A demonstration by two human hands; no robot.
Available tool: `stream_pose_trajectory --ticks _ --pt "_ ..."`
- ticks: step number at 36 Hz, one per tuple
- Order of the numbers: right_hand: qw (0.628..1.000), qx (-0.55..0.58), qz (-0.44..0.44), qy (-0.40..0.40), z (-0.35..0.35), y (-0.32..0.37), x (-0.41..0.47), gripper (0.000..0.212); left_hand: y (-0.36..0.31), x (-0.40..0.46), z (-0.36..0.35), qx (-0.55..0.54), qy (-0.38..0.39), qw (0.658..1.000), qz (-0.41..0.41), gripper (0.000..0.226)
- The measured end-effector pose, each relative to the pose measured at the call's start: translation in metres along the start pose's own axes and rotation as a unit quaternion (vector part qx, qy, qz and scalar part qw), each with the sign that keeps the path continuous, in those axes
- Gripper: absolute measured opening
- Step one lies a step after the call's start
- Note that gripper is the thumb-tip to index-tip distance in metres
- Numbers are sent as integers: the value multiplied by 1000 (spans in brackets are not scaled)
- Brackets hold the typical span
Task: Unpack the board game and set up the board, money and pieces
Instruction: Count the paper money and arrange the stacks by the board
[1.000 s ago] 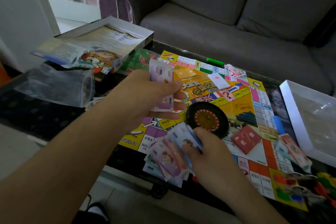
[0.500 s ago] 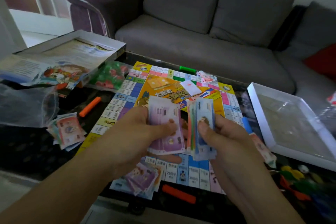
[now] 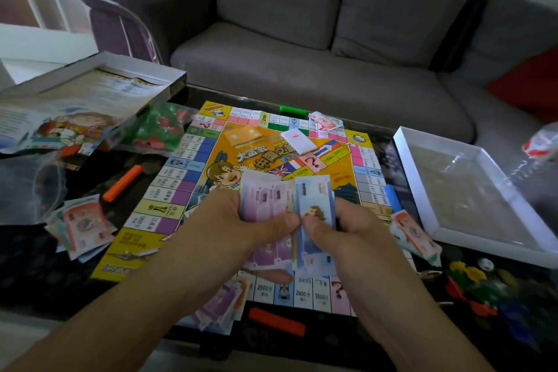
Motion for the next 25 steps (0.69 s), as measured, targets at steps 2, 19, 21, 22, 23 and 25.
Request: stream_pose_trajectory --ticks 2,19,21,22,23,25 --pt "1000 -13 3 3 0 2 -2 23 0 0 -1 -10 8 1000 9 16" --pt "999 3 -7 -46 7 7 -4 20 -2 -6 11 54 -84 995 16 9" --pt "999 3 -6 -50 8 7 -4 21 -2 -5 12 58 -91 994 14 7" --pt "999 4 -5 -51 8 8 -4 21 -3 -6 12 60 -97 993 13 7" --pt "999 4 -4 -51 7 8 -5 22 -3 -6 12 60 -102 993 12 6" --pt "999 2 -1 -53 8 9 -5 22 -5 -6 11 63 -107 992 9 5"
Point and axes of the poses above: each hand's wrist, its own x-axis towards the middle knuckle, its own z-axis out of the back of the hand, y = z × x, the point moved 5 cm from there along x, towards the middle knuckle, and after that the axes turned 8 degrees about y, right-handed, at the moved point
